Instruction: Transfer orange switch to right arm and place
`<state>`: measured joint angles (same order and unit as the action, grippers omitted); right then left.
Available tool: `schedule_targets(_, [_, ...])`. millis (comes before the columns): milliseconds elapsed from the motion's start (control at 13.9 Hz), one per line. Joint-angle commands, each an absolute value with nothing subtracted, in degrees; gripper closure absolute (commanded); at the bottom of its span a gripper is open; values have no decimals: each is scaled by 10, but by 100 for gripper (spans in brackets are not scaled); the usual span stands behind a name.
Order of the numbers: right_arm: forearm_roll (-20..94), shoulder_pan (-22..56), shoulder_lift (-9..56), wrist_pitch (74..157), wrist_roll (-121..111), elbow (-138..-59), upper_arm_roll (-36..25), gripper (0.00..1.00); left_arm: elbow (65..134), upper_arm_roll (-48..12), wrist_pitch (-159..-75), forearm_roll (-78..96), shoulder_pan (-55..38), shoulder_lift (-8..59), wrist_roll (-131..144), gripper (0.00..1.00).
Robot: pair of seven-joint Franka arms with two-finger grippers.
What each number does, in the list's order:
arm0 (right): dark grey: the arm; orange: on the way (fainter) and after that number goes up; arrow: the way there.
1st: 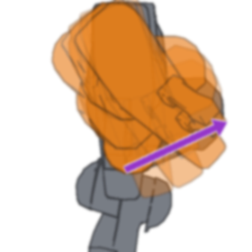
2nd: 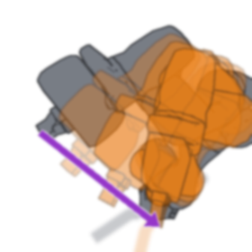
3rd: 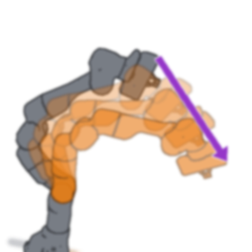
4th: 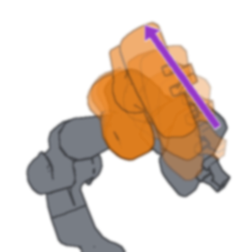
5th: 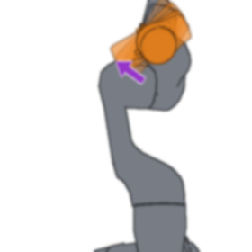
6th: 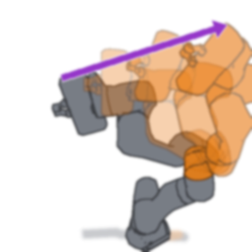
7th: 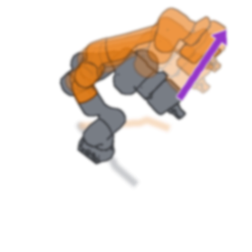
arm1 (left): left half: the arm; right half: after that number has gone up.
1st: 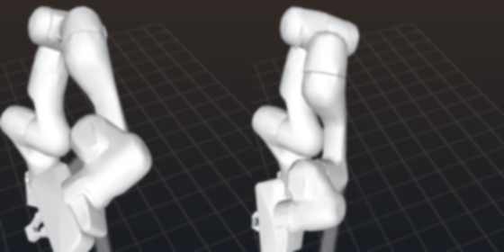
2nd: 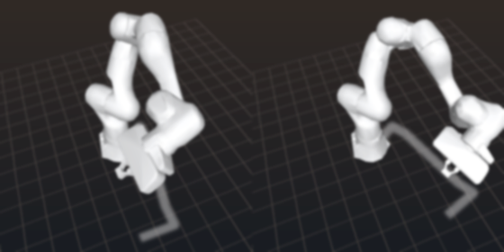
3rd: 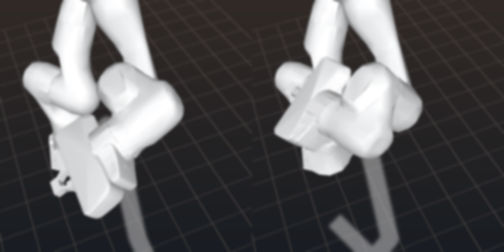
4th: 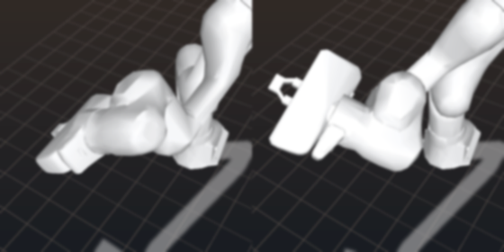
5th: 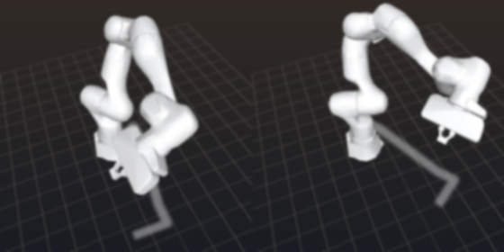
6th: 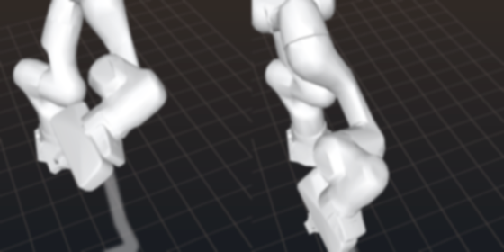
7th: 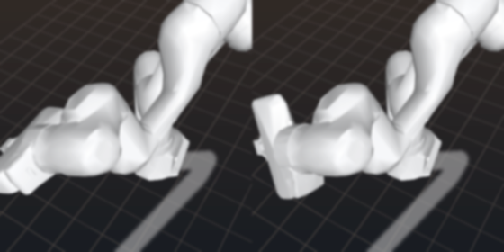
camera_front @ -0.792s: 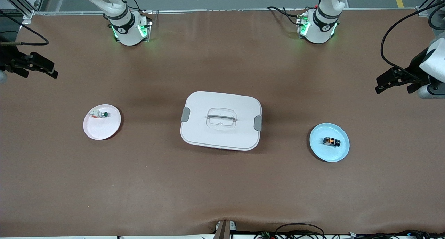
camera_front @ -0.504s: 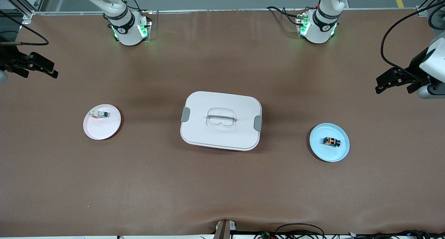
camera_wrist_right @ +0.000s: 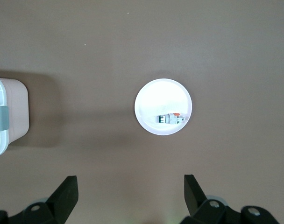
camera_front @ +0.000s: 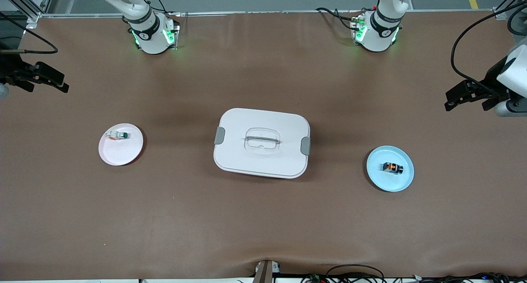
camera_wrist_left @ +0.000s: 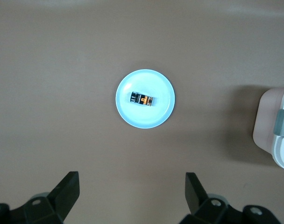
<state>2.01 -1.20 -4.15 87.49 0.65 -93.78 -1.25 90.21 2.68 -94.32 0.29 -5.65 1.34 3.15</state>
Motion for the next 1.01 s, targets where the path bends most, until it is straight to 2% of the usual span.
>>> schedule_targets(0, [25,-15,-51,877,2,-947,-11,0,893,25,-931,11,-49,18,27,0])
schedule_targets(576, [25,-15,-51,876,2,-947,-11,0,896,25,-942,9,-52,86,6,0])
schedule_targets(935, [25,-15,-50,876,2,-947,-11,0,946,24,-1046,9,-53,124,-3,0])
